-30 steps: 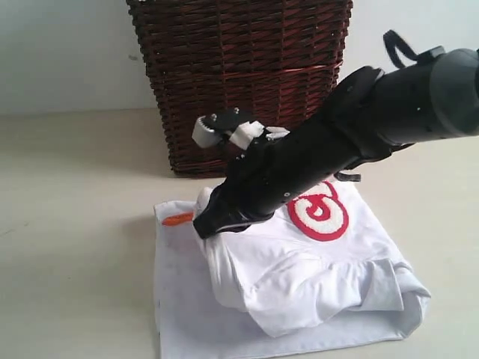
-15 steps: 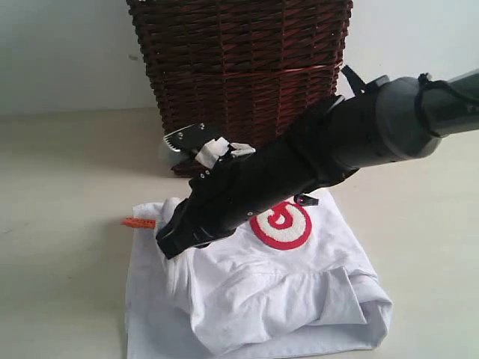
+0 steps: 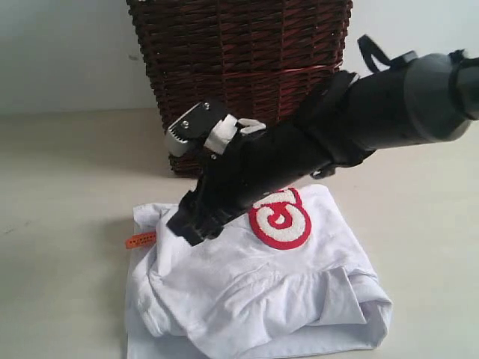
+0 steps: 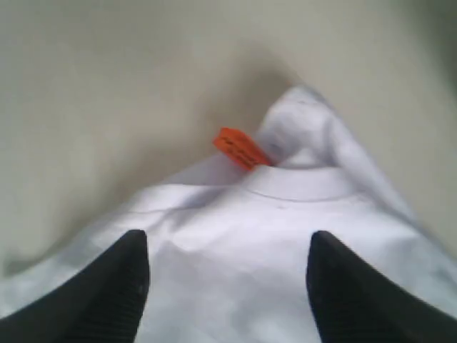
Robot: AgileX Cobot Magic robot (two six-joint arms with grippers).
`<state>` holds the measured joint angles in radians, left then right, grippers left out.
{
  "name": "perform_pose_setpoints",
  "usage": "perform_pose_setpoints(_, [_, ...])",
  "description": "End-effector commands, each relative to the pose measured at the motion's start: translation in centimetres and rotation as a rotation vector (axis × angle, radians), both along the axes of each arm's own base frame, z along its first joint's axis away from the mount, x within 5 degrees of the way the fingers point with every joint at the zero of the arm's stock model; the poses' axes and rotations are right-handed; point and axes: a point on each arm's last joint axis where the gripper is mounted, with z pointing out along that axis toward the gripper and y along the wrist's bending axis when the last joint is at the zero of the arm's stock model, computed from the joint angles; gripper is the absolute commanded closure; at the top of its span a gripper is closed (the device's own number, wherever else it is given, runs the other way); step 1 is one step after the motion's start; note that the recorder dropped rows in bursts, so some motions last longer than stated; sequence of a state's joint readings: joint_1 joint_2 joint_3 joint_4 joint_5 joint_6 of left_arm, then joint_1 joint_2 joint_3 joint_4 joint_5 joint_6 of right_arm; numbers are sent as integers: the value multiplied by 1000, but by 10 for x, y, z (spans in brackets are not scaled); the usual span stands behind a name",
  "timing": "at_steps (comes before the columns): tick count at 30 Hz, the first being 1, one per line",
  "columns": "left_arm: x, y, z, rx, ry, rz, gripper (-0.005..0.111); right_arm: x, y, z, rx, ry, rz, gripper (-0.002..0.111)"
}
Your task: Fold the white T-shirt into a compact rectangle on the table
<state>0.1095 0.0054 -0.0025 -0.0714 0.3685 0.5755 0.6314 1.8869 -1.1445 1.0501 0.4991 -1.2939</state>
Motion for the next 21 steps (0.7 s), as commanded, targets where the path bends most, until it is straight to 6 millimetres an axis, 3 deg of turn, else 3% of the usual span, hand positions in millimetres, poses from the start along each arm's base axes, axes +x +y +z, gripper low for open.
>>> perform_pose_setpoints(1, [0, 0, 0, -1, -6, -3, 39, 13, -26, -22, -182, 24, -118, 69])
perform_pose_setpoints(6, [0, 0, 0, -1, -6, -3, 39, 17, -48, -60, -368, 143, -111, 108])
perform_pose_setpoints(17, [0, 0, 0, -1, -6, -3, 39, 31, -133, -79, -597, 263, -181, 108])
perform_pose_setpoints(21, [0, 0, 0, -1, -6, -3, 39, 24, -161, -77, -618, 321, -173, 108])
